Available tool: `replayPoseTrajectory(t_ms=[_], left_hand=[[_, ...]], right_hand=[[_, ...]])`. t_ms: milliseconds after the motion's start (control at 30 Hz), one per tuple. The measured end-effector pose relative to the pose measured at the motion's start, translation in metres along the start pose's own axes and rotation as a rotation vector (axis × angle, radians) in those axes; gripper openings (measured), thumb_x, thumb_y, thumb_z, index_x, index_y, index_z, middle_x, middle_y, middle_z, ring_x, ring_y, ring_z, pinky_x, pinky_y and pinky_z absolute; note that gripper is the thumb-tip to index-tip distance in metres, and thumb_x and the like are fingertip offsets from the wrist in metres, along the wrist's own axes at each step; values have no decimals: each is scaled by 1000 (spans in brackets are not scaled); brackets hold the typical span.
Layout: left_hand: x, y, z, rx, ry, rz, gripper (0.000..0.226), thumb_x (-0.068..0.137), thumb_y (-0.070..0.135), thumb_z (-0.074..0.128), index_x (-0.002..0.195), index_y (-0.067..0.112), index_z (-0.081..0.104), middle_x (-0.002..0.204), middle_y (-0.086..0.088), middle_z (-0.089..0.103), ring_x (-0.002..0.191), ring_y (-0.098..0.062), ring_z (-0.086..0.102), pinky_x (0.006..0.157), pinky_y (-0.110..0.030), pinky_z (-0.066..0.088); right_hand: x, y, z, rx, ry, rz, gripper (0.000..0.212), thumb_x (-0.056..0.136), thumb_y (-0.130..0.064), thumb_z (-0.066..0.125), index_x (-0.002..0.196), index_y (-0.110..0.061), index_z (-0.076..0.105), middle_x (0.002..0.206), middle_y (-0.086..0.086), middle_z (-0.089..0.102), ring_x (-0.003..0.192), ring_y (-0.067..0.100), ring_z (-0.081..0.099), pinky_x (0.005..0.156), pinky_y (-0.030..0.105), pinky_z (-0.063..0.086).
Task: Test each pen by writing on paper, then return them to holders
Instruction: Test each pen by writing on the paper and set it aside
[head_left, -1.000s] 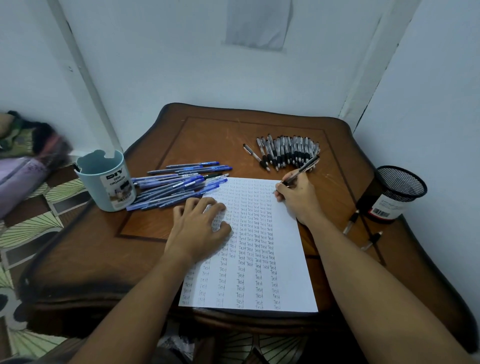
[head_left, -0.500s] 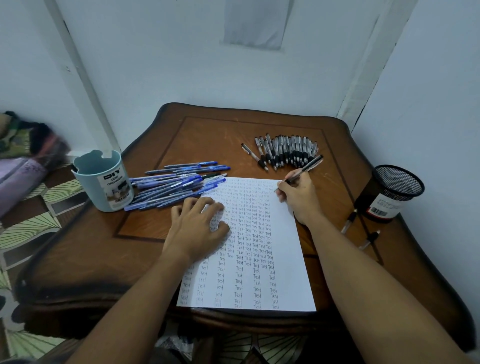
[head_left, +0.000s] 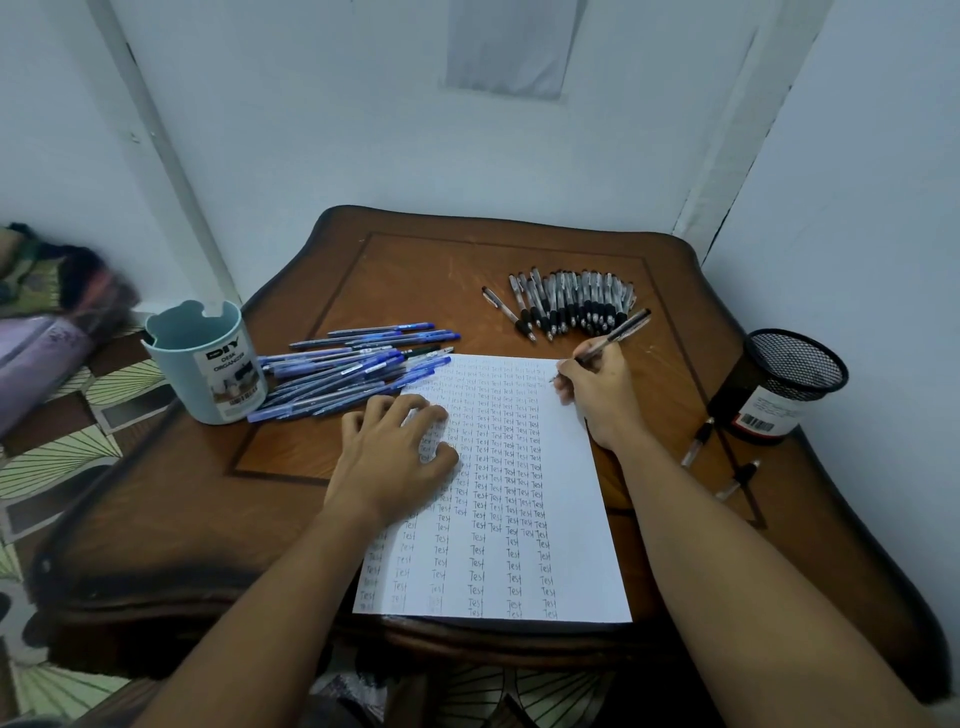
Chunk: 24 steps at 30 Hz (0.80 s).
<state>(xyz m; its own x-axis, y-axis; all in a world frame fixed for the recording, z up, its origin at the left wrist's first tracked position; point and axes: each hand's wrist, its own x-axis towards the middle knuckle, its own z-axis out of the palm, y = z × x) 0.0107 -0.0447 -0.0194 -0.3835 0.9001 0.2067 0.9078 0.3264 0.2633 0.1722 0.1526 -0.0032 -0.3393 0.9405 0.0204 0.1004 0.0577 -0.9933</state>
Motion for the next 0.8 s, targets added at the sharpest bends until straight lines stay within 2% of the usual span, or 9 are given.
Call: replayPoseTrajectory(t_ms=[67,133,200,300,467,567,800], left_hand=[[0,0,0,0,-1,1,59,80,61,21,126,38,52,129,22,42,122,-8,28,96,-35,17],[1,1,-1,3,-1,1,59,80,61,21,126,38,52,129,22,42,121,-7,27,96,-35,17],[1,1,-1,2,-1,0,60,80,61,21,126,38,52,128,22,42,121,-7,28,96,-35,17],[1,1,-1,3,-2,-1,61,79,61,20,127,38,52,129,21,42,122,-8,28,97,-36,18],[2,1,-1,4,-7,-2,60,80,61,21,127,39,51,130,21,42,122,-8,27,98,-36,18],[2,1,0,3,-1,-2,59,80,61,22,127,38,52,129,21,42,122,-8,28,96,-35,18],[0,1,-1,-15,12,1,60,80,60,23,126,37,54,128,22,43,122,-8,29,94,-32,15]], right_hand=[[1,0,-2,93,20,35,7,101,-12,55,95,-12,51,82,15,62,66,20,63,60,31,54],[3,-1,-2,190,50,91,23,105,-28,49,93,-9,54,79,16,65,65,24,65,60,34,56],[3,-2,-2,268,55,131,35,107,-33,42,90,-6,56,78,17,67,62,26,66,59,34,57],[4,-2,-3,302,64,157,28,107,-24,44,91,-6,59,82,20,68,61,26,69,58,33,59],[7,-2,-4,313,43,159,11,104,-16,51,107,-6,55,84,19,70,62,25,70,62,32,61],[7,-2,-5,316,32,144,3,103,-12,51,106,-12,52,87,20,69,62,26,70,62,33,61],[6,-1,-6,321,16,117,4,105,-18,49,108,-14,49,86,20,66,59,24,68,57,31,58]])
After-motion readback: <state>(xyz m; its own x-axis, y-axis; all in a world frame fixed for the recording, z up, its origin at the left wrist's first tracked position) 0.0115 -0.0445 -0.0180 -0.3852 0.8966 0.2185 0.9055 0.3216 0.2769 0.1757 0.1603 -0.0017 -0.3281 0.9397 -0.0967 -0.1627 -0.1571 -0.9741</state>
